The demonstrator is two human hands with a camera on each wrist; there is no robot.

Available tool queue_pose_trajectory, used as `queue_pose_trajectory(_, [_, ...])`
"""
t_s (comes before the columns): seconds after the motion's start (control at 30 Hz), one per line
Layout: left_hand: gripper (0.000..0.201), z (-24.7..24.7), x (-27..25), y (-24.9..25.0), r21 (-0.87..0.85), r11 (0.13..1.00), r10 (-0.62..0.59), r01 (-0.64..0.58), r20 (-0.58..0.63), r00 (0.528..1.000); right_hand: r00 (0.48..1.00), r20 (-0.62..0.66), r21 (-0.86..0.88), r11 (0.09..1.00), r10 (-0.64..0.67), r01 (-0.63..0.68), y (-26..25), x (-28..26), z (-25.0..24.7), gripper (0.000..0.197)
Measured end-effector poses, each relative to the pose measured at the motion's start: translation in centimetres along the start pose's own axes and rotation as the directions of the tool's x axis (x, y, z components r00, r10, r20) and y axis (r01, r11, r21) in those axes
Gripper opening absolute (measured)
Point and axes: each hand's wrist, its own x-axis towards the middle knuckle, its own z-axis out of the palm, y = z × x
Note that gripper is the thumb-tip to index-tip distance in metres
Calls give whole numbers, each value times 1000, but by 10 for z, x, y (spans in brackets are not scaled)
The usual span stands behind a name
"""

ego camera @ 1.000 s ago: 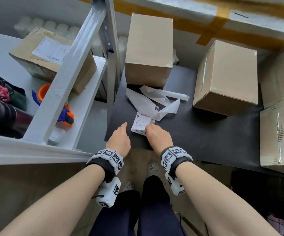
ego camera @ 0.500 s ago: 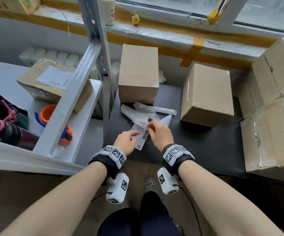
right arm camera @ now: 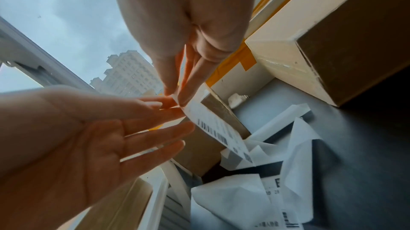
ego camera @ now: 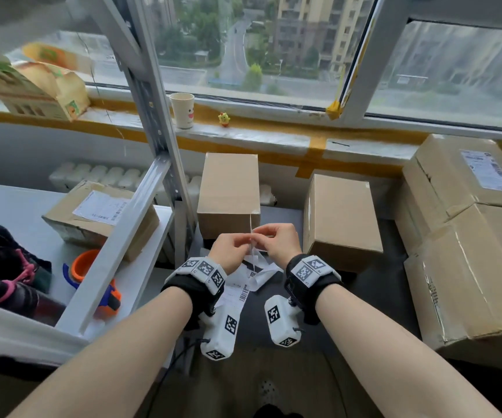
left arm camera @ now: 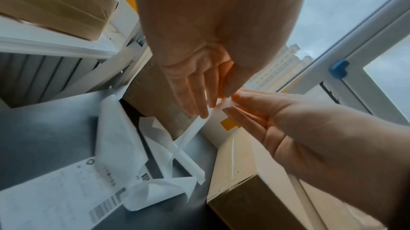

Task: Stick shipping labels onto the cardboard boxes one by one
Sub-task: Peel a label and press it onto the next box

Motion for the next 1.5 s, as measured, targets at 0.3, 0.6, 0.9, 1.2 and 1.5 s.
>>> queue_pose_trajectory(0.3, [25,-2,25,17,-323,941,-130,101,-71,989,993,113,169,984,35,-54,-6,16,-7,32])
queue_pose_trajectory(0.6, [25,3,33,17,-359,928,-151,97,-125,981,993,117,164,986,3,-22,2,24,-12,29])
queue_pose_trajectory(0.9, [7,1,40,21,-352,927,-193,131,-147,970,990,137,235,972,-40,7,1,23,-12,22])
queue_pose_trajectory(1.2, [11,0,42,25,-428,891,-214,152,-100,972,1000,30,209,978,9,-15,4,31,-12,14])
queue_pose_trajectory(1.5, [13,-1,44,28,-397,908,-183,132,-94,979,995,103,202,979,-14,-7,3,32,-16,22])
